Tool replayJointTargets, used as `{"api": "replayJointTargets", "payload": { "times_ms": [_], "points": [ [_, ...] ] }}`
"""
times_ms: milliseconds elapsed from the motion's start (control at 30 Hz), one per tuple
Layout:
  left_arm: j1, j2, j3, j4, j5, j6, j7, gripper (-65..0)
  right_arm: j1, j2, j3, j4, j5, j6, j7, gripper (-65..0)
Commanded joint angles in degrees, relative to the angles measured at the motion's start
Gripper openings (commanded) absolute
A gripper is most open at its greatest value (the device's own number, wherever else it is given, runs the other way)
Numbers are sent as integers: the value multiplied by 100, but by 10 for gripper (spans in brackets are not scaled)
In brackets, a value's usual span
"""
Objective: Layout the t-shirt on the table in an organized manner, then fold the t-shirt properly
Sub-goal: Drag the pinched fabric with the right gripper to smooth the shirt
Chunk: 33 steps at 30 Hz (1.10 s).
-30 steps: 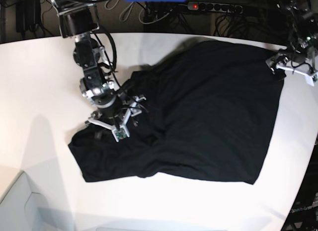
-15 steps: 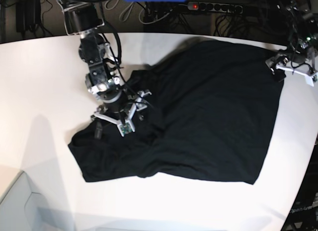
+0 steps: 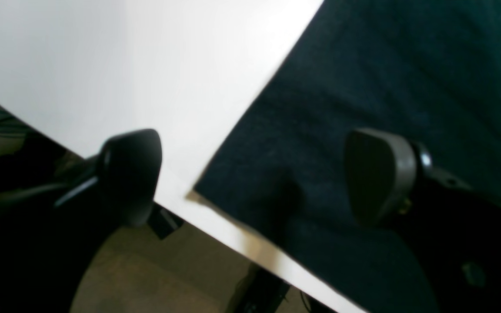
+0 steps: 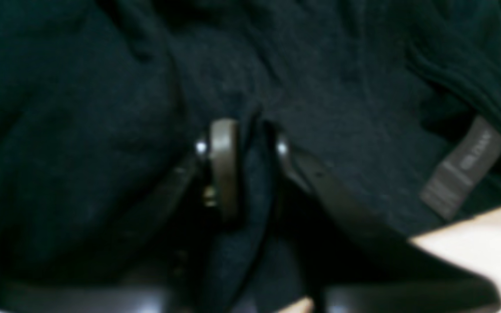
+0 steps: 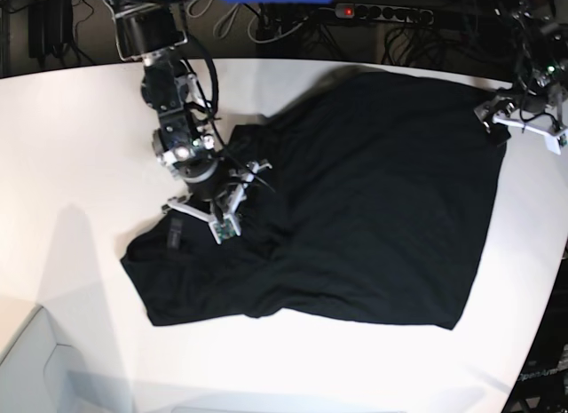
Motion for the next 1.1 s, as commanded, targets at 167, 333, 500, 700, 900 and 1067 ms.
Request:
{"api": "replayJointTargets", "payload": {
  "times_ms": [167,333,500,700,900,1067],
  "points": [
    [-89,-80,-25,143,-54,5,-83,0,-763,105,154,1989,18,-46,138,-650],
    [-247,-71,-33,460,-62,5,-83,0,-1862,-326,1218,3000,27,-46,147,-650],
    [-502,52,-25,785,-168,5,-83,0,-2917,-994,2124,3493,89,-37,191,-650],
    [-1030,175,371,688,-555,5,-83,0,-3823,-976,2414,3563,1029,-37,191,-650],
    [-1566,210,1602,-314,-555,58,-101,0,-4218,-976,2739,3563,1293,-37,191,-650],
    [-1891,193,2120,-1308,-71,58,-127,0,-4579,-862,2739,3572,1293,-37,199,-650]
  ]
}}
